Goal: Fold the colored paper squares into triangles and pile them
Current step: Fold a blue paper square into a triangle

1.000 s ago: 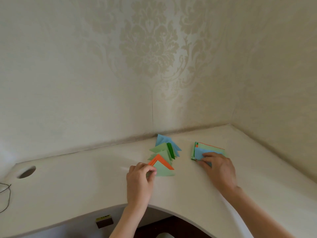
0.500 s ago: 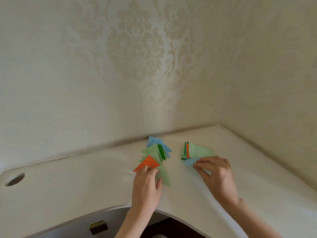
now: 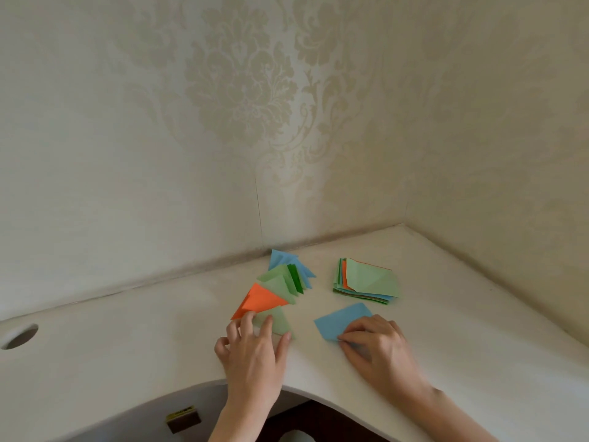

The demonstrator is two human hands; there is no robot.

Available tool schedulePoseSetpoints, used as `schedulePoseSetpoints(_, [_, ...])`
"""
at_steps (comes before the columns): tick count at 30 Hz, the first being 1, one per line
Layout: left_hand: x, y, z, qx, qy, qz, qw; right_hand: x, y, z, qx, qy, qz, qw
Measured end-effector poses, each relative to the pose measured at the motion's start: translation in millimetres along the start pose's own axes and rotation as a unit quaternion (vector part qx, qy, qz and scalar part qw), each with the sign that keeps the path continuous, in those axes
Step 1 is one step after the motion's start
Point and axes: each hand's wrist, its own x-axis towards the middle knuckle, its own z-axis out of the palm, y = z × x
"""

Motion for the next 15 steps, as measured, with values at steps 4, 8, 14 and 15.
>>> schedulePoseSetpoints(4, [2.1,-2.1,-0.3,0.004,-0.013,-0.02,1.0,0.3,-1.4,0.0,0.008,-0.003,0.008,1.0])
schedulePoseSetpoints(8, [11.3,3.2,-7.1,-0.025,-0.026,-0.05,0.998,0.2,-3.0,-1.4,0.013,-0.004,0.009,1.0])
schedulePoseSetpoints(14, [24.0,2.1,-20.0,-0.043,-0.063,-0.067,0.995,0.1,-2.5,-1.1,0.014,0.0,0.009,1.0])
schedulePoseSetpoints(15, [26.2,1.0,-22.2,-0.039,-0.072,-0.063,0.995,-0.4,-2.1,-0.9,0.014,0.002,0.01,1.0])
